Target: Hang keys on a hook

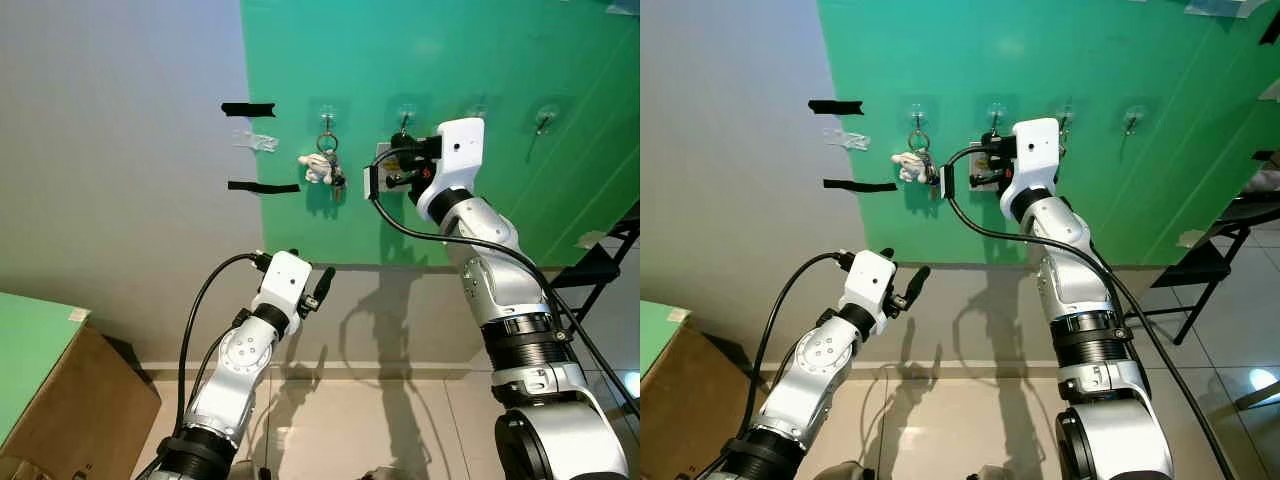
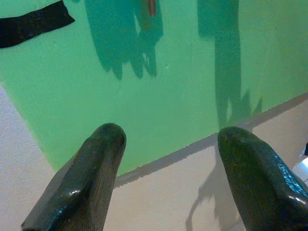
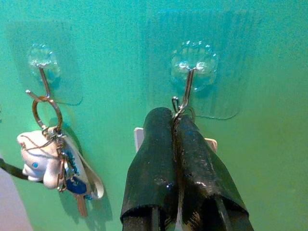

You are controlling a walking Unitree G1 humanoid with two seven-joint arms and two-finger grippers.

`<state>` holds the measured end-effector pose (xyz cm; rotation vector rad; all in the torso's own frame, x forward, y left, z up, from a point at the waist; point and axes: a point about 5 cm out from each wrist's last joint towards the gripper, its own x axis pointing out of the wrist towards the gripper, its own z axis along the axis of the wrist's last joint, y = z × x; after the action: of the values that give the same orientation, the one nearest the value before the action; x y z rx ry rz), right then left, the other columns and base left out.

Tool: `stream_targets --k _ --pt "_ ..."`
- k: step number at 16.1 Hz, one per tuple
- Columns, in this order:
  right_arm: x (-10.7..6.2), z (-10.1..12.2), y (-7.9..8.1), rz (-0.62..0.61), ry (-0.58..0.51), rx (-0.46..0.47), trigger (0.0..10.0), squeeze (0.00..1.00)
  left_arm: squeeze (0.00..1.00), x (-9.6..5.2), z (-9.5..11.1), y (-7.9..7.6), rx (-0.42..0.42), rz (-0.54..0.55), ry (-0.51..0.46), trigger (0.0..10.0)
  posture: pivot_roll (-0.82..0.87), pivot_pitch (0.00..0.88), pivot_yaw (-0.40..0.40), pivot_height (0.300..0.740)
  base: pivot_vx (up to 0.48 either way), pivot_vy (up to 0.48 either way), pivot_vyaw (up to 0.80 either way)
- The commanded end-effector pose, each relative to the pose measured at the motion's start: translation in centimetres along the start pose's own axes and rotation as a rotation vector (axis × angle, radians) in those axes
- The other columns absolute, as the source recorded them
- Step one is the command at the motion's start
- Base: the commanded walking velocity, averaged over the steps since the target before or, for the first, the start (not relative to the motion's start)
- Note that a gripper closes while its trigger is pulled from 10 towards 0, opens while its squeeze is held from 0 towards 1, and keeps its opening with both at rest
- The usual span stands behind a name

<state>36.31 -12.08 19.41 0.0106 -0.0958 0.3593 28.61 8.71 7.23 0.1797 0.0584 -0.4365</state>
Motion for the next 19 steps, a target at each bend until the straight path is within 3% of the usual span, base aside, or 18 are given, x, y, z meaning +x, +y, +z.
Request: stream_targets --k 1,8,19 --pt "0.0 0.2 0.2 0.025 0.003 -0.02 10.0 0.0 0.0 0.0 0.2 -0.3 0.003 -0.002 -0.009 10.0 -0.07 0.02 -0.059 0.722 0.0 0.0 0.0" --pt "0.4 0.9 1.1 0.083 -0.014 -0.034 10.0 0.0 0.0 0.2 0.4 -0.2 0.025 -0.02 -0.013 10.0 -0.07 0.002 -0.047 0.722 0.0 0.0 0.0" --pt "0.3 1.8 -0.7 0.0 -0.051 0.046 10.0 0.0 0.0 0.4 0.5 -0.4 0.028 -0.034 -0.016 10.0 -0.08 0.0 -0.043 0.722 0.0 0.0 0.0"
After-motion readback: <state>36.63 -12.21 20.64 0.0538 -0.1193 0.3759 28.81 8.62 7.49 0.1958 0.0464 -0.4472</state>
